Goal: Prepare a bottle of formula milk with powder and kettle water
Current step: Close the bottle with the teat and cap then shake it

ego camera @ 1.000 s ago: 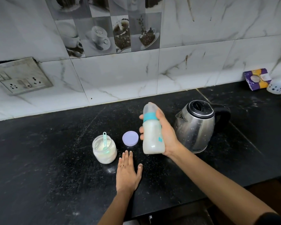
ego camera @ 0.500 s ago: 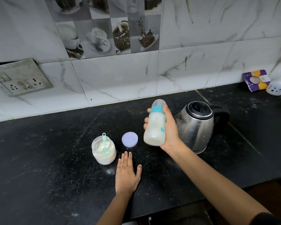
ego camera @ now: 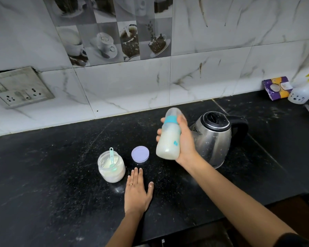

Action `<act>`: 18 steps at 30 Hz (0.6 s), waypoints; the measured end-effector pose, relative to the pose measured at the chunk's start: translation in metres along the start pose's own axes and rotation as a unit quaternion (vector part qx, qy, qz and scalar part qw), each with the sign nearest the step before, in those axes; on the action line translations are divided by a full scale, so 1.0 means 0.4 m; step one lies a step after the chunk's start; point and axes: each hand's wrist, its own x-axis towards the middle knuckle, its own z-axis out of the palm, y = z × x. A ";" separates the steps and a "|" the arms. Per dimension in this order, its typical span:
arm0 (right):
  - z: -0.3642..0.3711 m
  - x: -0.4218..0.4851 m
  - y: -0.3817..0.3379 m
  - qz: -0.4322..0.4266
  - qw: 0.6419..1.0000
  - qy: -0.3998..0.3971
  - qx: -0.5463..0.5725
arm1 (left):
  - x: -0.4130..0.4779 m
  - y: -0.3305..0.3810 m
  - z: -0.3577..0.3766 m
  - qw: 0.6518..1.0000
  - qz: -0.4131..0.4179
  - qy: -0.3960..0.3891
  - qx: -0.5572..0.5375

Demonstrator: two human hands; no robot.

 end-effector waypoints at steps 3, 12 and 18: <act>-0.002 0.012 -0.005 0.010 1.000 0.023 0.012 | -0.002 0.000 -0.001 1.000 0.001 -0.001 0.002; 0.004 0.011 -0.005 0.006 1.000 0.022 0.014 | 0.000 0.000 0.002 1.000 0.000 0.006 -0.006; 0.018 0.002 0.013 -0.006 1.000 0.010 0.010 | 0.001 0.000 0.000 1.000 0.002 0.002 0.003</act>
